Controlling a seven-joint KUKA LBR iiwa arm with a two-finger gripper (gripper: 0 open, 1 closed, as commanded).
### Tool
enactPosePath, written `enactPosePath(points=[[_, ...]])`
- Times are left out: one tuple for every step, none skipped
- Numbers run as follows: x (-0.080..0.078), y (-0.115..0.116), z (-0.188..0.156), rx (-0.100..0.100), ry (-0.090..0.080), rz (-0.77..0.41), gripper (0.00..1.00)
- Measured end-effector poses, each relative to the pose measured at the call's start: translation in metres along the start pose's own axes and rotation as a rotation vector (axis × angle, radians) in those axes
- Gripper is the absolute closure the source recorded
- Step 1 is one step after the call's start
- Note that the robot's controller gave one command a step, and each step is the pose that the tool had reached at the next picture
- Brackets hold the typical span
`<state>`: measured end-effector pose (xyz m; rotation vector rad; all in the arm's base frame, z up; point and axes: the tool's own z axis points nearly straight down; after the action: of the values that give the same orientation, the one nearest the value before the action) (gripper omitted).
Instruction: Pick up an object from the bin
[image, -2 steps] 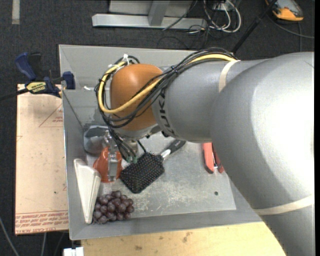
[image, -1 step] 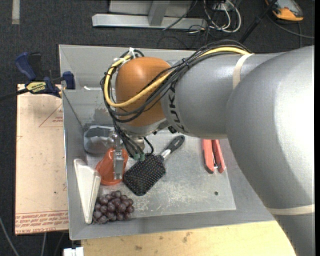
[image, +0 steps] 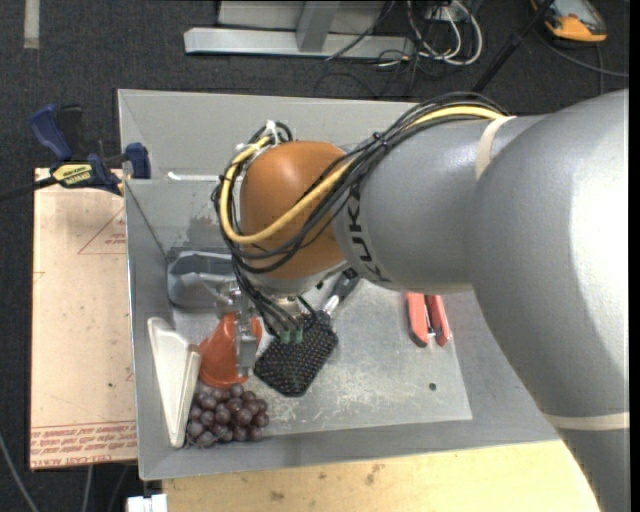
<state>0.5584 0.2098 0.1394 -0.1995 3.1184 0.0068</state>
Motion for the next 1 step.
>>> enactPosePath(points=[[-0.0025, -0.0119, -0.0087, 0.001, 0.021, -0.108, 1.0]])
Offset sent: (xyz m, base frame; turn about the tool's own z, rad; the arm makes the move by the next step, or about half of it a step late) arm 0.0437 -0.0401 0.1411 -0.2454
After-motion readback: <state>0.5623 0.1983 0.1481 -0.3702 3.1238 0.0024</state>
